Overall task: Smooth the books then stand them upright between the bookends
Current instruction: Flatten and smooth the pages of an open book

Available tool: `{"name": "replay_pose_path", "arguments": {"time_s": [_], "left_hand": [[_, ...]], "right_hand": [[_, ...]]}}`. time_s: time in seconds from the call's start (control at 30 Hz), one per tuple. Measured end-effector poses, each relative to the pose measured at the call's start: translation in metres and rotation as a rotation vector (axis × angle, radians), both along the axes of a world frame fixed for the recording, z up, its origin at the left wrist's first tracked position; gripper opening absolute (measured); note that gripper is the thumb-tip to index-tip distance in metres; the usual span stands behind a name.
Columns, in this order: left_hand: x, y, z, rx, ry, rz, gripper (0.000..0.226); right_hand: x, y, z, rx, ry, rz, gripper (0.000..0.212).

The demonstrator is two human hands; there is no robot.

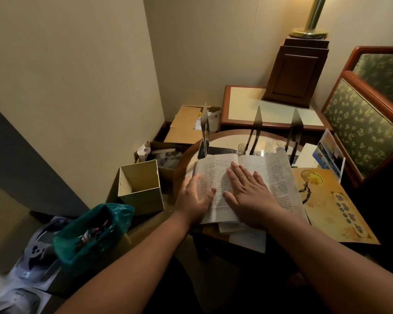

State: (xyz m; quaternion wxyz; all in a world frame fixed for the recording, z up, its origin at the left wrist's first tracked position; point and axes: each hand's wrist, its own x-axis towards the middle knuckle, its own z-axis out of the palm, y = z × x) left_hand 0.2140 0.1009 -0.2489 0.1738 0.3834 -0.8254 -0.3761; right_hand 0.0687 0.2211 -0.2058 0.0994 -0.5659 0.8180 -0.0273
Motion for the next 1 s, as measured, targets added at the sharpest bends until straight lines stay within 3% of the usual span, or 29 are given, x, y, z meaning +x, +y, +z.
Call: {"name": "replay_pose_path", "arguments": {"time_s": [0.33,0.5,0.63,0.7,0.87,1.0], "left_hand": [[0.007,-0.004,0.032,-0.151,0.135,0.018,0.090],[-0.002,0.000,0.060,-0.216,0.221,-0.048,0.080],[-0.014,0.007,0.085,-0.263,0.335,-0.122,0.066],[-0.022,0.015,0.098,-0.144,0.410,-0.151,0.057],[-0.042,0.038,0.126,0.417,0.534,-0.257,0.037],[-0.059,0.052,0.124,0.491,0.427,-0.405,0.034]], "right_hand": [[0.002,0.007,0.008,-0.133,-0.103,-0.050,0.074],[0.002,0.017,0.030,-0.418,-0.291,-0.116,0.060],[-0.005,0.023,0.049,-0.618,-0.265,-0.016,0.047],[-0.010,0.024,0.063,-0.702,-0.340,-0.067,0.042],[-0.029,0.032,0.100,-0.724,-0.603,-0.210,0.037],[-0.047,0.048,0.115,-0.718,-0.690,-0.301,0.040]]}}
